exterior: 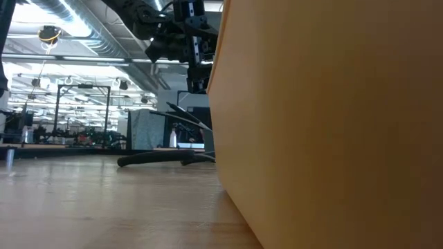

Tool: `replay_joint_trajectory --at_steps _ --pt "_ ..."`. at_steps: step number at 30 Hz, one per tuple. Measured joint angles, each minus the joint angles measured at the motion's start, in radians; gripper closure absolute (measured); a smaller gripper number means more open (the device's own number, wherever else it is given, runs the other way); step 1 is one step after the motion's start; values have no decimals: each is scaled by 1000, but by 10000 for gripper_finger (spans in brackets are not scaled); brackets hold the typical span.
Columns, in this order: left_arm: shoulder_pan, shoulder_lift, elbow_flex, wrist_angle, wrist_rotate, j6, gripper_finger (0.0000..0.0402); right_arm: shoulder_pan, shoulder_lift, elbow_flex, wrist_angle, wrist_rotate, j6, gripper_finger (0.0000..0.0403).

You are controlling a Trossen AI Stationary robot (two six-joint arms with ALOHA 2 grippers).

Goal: Pick & Place Kitchen Items
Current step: Adjust the green bin

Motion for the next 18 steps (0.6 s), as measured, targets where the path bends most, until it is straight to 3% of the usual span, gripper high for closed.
replay_joint_trajectory --at_steps 18 --pt "0 0 0 0 -18 8 148 157 0 0 -26 -176 238 403"
